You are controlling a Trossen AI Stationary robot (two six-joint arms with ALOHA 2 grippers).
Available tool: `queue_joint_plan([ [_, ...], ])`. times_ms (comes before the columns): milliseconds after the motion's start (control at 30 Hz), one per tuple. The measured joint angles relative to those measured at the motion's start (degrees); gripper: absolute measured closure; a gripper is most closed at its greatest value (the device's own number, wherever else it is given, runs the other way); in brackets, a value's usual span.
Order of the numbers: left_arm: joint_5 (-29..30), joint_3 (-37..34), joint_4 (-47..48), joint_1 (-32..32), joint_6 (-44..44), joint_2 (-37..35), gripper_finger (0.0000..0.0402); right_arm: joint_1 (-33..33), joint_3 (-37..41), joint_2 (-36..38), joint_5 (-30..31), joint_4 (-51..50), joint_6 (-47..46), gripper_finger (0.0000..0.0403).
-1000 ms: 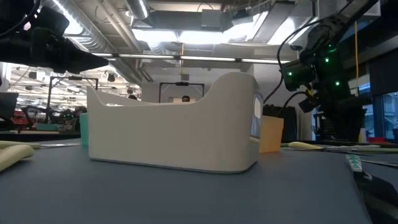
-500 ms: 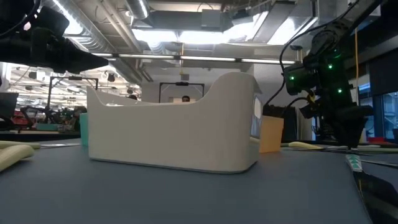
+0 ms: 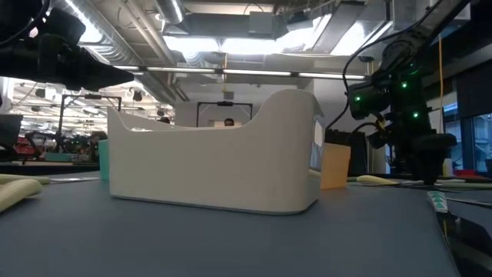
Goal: Sort silverware by color (type)
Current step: Put the blue table knife into the orange bin
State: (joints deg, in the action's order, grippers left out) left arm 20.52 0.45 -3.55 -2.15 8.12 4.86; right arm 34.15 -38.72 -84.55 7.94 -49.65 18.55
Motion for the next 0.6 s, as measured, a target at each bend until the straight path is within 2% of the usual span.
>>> queue_joint_plan([
  [167,0.0,0.0,0.0,0.0,0.0,0.0,0.04,0.0,0.1,-0.4,-0.2,-0.1,0.0,0.0151],
  [433,0.0,0.0,0.0,0.0,0.0,0.0,0.04,-0.1,0.2,-0.4,-1.2,-0.1,0.0,0.0231],
  [600,0.0,0.0,0.0,0.0,0.0,0.0,0.04,-0.1,0.2,-0.4,-2.2,-0.1,0.0,0.0264],
])
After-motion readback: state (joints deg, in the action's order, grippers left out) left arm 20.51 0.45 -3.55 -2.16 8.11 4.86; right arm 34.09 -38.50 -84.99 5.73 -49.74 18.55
